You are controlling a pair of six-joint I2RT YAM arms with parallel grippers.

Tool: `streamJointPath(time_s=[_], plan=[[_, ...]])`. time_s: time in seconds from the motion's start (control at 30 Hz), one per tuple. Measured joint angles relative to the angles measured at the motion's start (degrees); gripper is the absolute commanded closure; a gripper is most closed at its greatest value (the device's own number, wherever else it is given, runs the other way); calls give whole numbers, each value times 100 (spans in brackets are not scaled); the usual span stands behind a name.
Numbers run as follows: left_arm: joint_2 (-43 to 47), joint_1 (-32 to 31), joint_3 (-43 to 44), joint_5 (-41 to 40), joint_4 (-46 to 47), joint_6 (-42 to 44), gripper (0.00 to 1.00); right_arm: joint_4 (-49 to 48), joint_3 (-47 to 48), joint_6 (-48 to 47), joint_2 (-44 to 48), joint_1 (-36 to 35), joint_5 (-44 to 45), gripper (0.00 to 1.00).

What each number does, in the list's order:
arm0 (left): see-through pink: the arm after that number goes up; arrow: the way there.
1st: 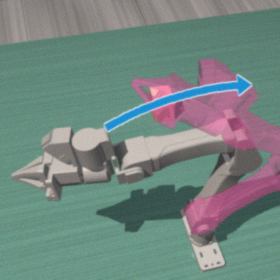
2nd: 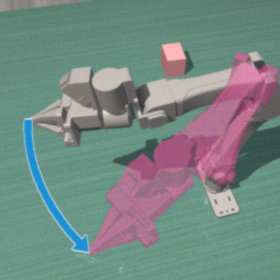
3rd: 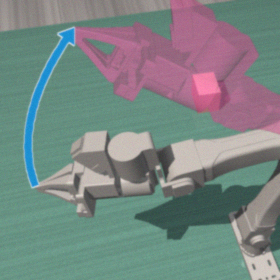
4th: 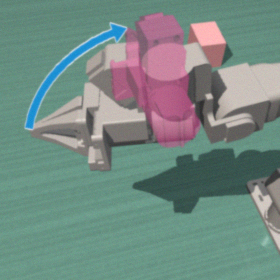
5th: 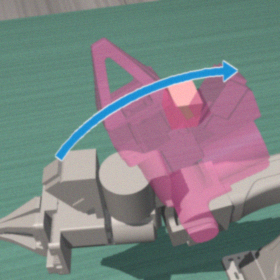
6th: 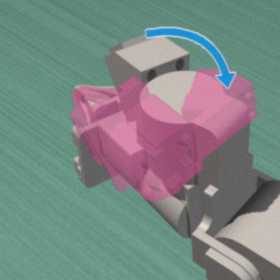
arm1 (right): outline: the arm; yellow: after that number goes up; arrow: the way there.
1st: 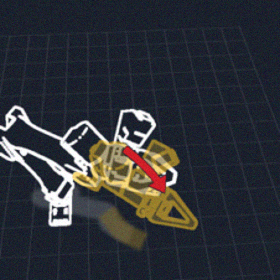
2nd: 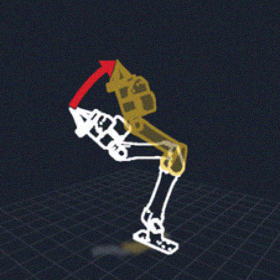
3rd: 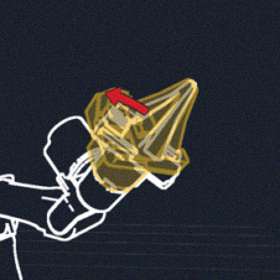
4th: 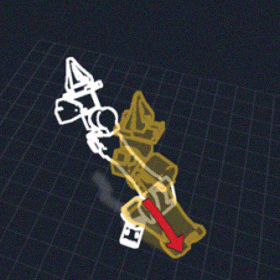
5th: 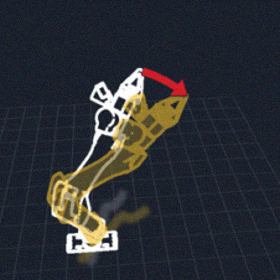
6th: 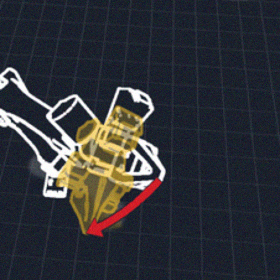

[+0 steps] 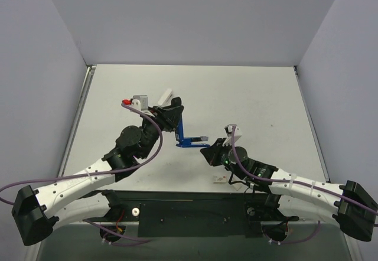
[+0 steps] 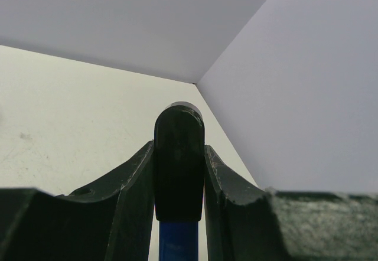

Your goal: Unload the staples from the stapler

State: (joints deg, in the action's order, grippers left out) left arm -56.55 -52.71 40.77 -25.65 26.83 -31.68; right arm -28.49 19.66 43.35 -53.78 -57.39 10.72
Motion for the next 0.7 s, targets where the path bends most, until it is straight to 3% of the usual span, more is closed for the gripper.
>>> streamJointPath(time_s=[0.33,0.7], plan=[[623,33,-575,221,-181,-616,100,127,240,-492,92,0,295,100],[739,68,-1198,708,-271,-1132,100,376,490,-855,415,2,369,100]])
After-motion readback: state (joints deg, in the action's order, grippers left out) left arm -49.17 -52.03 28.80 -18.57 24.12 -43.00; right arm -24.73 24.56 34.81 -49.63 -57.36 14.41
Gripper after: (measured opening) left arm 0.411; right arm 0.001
